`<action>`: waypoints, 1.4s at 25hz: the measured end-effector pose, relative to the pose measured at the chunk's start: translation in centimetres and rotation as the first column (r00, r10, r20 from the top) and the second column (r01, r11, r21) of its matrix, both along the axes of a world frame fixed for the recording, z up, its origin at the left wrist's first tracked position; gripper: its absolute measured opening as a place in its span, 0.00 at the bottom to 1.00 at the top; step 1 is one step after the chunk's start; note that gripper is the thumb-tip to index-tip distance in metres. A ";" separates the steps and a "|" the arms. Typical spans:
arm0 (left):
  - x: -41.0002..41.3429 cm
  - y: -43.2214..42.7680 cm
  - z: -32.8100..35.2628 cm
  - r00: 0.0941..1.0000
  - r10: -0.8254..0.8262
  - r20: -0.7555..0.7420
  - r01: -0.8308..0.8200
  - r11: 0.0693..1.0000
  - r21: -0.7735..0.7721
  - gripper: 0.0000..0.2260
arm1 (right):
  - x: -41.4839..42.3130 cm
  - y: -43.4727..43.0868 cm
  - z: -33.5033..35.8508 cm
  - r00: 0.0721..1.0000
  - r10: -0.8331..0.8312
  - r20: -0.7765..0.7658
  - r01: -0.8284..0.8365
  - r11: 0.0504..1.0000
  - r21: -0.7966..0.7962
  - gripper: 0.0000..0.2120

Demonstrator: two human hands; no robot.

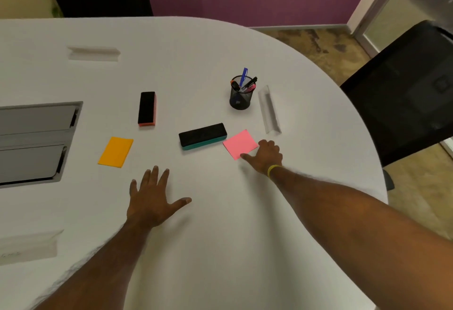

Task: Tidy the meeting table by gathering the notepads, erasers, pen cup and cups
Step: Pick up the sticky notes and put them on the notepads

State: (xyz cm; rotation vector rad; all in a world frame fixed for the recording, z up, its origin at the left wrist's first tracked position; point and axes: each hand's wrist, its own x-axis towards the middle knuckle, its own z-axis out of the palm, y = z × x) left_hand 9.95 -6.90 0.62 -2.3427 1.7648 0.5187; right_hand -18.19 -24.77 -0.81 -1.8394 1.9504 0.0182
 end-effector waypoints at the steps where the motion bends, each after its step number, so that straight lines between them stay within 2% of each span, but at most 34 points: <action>1: 0.2 -0.8 -0.6 1.000 -0.013 -0.004 0.013 1.000 -0.002 0.51 | 0.3 -1.0 -0.8 0.999 -0.052 0.006 0.052 0.998 0.028 0.39; 4: 0.6 -2.6 -1.8 0.999 -0.037 -0.018 0.037 0.999 -0.003 0.51 | 1.3 -3.1 -2.1 0.988 -0.153 -0.002 0.152 0.983 0.105 0.44; 7: 1.2 -3.6 -2.6 0.999 -0.045 -0.020 0.045 0.999 -0.006 0.51 | 2.3 -4.6 -2.6 0.992 -0.121 -0.045 0.126 0.986 0.107 0.46; 11: 1.7 -4.1 -3.2 0.998 -0.027 -0.057 0.026 1.000 -0.017 0.51 | 2.5 -5.4 -2.6 0.988 -0.149 -0.032 0.152 0.980 0.131 0.41; 13: 1.6 -4.2 -3.4 0.997 -0.008 -0.080 0.004 0.999 -0.045 0.49 | 1.9 -5.1 -2.3 0.980 -0.178 0.087 0.166 0.977 0.132 0.28; 14: 1.4 -4.2 -3.4 0.995 0.013 -0.095 -0.021 0.997 -0.078 0.47 | 1.4 -4.5 -2.1 0.957 -0.203 0.207 0.178 0.975 0.131 0.20; 16: 0.9 -4.3 -3.1 0.980 0.070 -0.186 -0.110 0.969 -0.219 0.40 | 0.5 -2.4 -1.3 0.856 -0.258 0.449 0.203 0.965 0.168 0.09; 19: -0.2 -4.6 -2.4 0.901 0.029 -0.432 -0.225 0.884 -0.410 0.26 | 1.2 1.5 0.3 0.722 -0.199 0.663 0.050 0.970 0.238 0.05; 20: -0.6 -4.7 -2.0 0.855 -0.007 -0.518 -0.239 0.882 -0.406 0.22 | 2.2 2.5 0.7 0.700 -0.160 0.696 -0.023 0.969 0.247 0.04; 22: -1.0 -4.6 -1.1 0.734 0.015 -0.679 -0.277 0.919 -0.279 0.18 | 5.7 4.0 1.2 0.678 -0.097 0.728 -0.138 0.957 0.256 0.03; 23: -0.7 -4.5 -0.9 0.688 0.063 -0.723 -0.282 0.941 -0.187 0.16 | 7.7 4.4 1.2 0.672 -0.082 0.736 -0.175 0.948 0.264 0.03; 25: 0.8 -3.8 -1.2 0.654 0.154 -0.741 -0.335 0.937 -0.101 0.15 | 11.8 4.8 1.2 0.674 -0.053 0.737 -0.224 0.936 0.272 0.04; 27: 3.9 -2.3 -1.5 0.602 0.268 -0.752 -0.494 0.865 -0.087 0.14 | 16.6 4.8 1.0 0.702 0.003 0.712 -0.252 0.936 0.244 0.04; 29: 7.8 -0.8 -1.4 0.501 0.368 -0.783 -0.670 0.738 -0.082 0.13 | 21.5 4.5 0.7 0.748 0.082 0.659 -0.242 0.958 0.155 0.06; 31: 12.0 0.5 -0.9 0.455 0.445 -0.772 -0.770 0.631 -0.090 0.13 | 26.6 4.2 0.4 0.796 0.197 0.572 -0.289 0.955 0.073 0.12; 35: 18.3 2.8 -0.2 0.415 0.485 -0.770 -0.809 0.584 -0.068 0.14 | 34.5 3.1 -0.9 0.843 0.395 0.366 -0.451 0.889 0.081 0.30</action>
